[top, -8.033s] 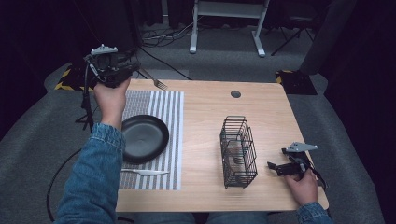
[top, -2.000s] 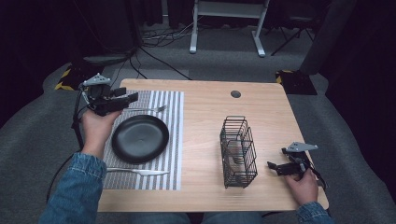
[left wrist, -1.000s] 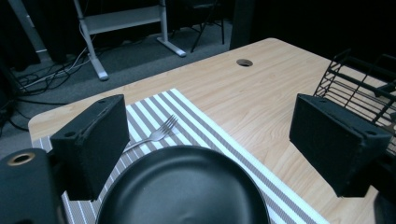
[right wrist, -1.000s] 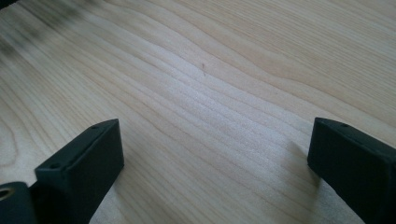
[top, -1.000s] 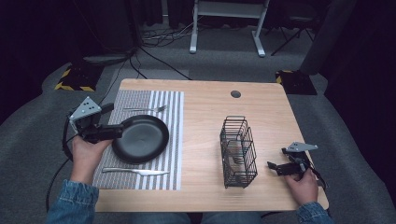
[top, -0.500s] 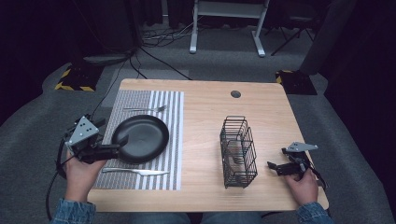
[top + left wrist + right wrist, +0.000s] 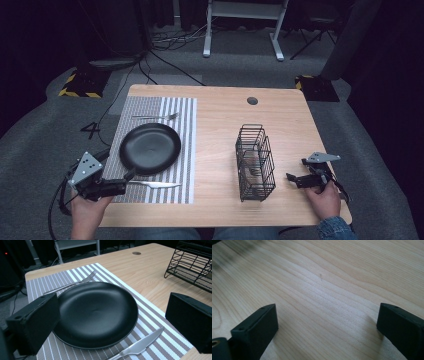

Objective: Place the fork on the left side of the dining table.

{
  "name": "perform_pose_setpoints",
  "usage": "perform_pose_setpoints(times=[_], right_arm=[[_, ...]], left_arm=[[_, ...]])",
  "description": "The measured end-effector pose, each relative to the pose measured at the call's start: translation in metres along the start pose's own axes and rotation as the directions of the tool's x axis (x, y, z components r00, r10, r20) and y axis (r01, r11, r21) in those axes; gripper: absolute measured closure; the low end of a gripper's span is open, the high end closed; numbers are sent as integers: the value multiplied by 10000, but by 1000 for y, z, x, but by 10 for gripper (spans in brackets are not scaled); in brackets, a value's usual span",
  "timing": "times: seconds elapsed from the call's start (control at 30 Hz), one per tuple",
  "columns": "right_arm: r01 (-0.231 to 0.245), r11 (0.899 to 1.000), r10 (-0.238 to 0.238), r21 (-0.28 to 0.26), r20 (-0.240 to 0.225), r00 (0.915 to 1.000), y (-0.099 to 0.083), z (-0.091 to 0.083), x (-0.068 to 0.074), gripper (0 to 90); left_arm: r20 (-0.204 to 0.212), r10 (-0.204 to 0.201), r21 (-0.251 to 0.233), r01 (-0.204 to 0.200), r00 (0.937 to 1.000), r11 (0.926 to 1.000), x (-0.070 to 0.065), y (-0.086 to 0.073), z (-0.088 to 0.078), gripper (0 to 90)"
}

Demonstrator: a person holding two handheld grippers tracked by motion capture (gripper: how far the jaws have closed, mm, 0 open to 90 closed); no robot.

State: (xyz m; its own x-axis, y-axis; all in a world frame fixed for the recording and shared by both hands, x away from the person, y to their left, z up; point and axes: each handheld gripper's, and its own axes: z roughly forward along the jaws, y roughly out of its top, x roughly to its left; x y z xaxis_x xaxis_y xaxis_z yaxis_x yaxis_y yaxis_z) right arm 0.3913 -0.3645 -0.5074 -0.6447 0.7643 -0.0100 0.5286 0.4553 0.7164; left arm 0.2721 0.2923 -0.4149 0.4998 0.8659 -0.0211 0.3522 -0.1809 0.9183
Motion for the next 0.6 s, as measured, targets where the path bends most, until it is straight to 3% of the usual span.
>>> perform_pose_setpoints(times=[0.37,0.5,0.6], right_arm=[[0,10000,0,2,0,10000,0,0,0,36],[6,10000,-6,5,0,10000,0,0,0,36],[-17,10000,17,-9,9,10000,0,0,0,36]], left_arm=[[519,50,-199,-40,9986,9998,-15,-22,1,0],[713,36,-116,-28,9975,9999,-20,-30,2,0],[899,-15,201,-3,9959,9998,-23,-37,4,0]])
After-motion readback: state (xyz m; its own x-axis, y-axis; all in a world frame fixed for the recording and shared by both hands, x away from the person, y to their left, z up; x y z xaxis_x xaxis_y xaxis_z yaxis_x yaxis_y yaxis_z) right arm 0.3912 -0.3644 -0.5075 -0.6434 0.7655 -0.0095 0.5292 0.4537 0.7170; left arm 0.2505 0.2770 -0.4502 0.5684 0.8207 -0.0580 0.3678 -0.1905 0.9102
